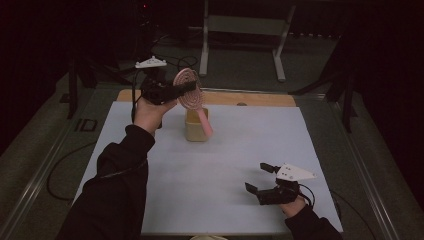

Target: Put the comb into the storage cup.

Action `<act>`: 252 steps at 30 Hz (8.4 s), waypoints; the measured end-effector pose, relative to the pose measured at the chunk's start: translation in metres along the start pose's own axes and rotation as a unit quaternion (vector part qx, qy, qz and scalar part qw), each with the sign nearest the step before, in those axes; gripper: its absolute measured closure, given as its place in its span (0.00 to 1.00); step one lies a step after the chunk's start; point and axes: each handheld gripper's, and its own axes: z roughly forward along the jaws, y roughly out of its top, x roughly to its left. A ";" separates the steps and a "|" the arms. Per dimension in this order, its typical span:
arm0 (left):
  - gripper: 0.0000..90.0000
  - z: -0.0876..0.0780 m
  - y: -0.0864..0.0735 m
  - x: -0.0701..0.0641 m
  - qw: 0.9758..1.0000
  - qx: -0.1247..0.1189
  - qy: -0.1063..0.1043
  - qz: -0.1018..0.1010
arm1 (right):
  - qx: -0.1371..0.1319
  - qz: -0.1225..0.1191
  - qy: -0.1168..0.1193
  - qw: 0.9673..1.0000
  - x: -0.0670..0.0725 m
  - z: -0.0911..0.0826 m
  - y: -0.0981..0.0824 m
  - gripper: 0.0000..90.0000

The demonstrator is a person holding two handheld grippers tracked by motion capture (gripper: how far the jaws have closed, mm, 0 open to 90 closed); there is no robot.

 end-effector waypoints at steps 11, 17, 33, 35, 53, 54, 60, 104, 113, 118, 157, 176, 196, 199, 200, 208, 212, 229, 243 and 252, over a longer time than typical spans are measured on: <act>0.73 0.001 0.014 0.010 1.000 -0.016 0.017 -0.004 | -0.003 0.003 0.000 1.000 -0.001 -0.001 0.000 0.10; 0.73 0.003 0.017 0.016 0.999 -0.021 0.031 -0.005 | -0.002 0.002 0.001 1.000 0.000 -0.001 0.000 0.10; 0.73 0.009 0.016 0.030 0.997 -0.038 0.070 -0.010 | -0.005 0.006 0.002 1.000 -0.001 -0.001 0.000 0.10; 0.73 0.010 0.015 0.032 0.997 -0.039 0.071 -0.011 | -0.005 0.006 0.003 1.000 -0.002 -0.001 0.000 0.10; 0.73 0.027 -0.004 0.045 0.994 -0.039 0.095 -0.022 | -0.005 0.006 0.002 1.000 -0.003 -0.002 -0.001 0.10; 0.73 0.027 -0.004 0.045 0.994 -0.039 0.095 -0.022 | -0.005 0.006 0.002 1.000 -0.003 -0.002 -0.001 0.10; 0.73 0.032 -0.012 0.049 0.994 -0.032 0.097 -0.031 | -0.006 0.007 0.003 1.000 -0.003 -0.002 -0.001 0.10; 0.73 0.068 -0.057 0.064 0.994 -0.006 0.090 -0.055 | -0.009 0.013 0.006 1.000 -0.004 -0.002 -0.001 0.10; 0.73 0.072 -0.064 0.067 0.994 -0.006 0.087 -0.065 | -0.009 0.013 0.005 1.000 -0.004 -0.002 -0.001 0.10; 0.73 0.072 -0.066 0.070 0.994 -0.007 0.085 -0.071 | -0.009 0.013 0.004 1.000 -0.005 -0.002 -0.001 0.10; 0.23 0.067 -0.068 0.074 0.991 0.039 0.113 -0.060 | -0.011 0.015 0.001 1.000 -0.005 -0.003 0.000 0.10; 0.00 0.046 -0.067 0.072 0.995 0.054 0.077 -0.029 | -0.010 0.017 -0.001 1.000 -0.006 -0.003 0.000 0.10; 0.00 0.031 -0.072 0.066 0.996 0.065 0.062 0.001 | -0.011 0.017 -0.002 1.000 -0.006 -0.004 0.000 0.10; 0.00 0.029 -0.072 0.064 0.996 0.065 0.059 0.004 | -0.012 0.018 -0.001 1.000 -0.006 -0.004 0.000 0.10; 0.00 0.028 -0.072 0.064 0.996 0.066 0.059 0.006 | -0.010 0.015 0.000 1.000 -0.005 -0.003 0.000 0.10; 0.00 0.021 -0.074 0.060 0.996 0.064 0.053 0.011 | -0.011 0.017 0.001 1.000 -0.005 -0.003 0.000 0.10; 0.00 0.015 -0.077 0.058 0.997 0.064 0.047 0.016 | -0.010 0.017 0.002 1.000 -0.005 -0.003 0.000 0.10; 0.00 -0.007 -0.099 0.049 0.996 0.074 0.034 0.045 | -0.009 0.016 0.000 1.000 -0.005 -0.003 0.001 0.10; 0.00 -0.024 -0.127 0.041 0.995 0.083 0.018 0.058 | -0.011 0.016 -0.001 1.000 -0.004 -0.003 0.001 0.10; 0.00 -0.036 -0.145 0.038 0.994 0.093 0.013 0.064 | -0.009 0.014 -0.002 1.000 -0.004 -0.002 0.001 0.10</act>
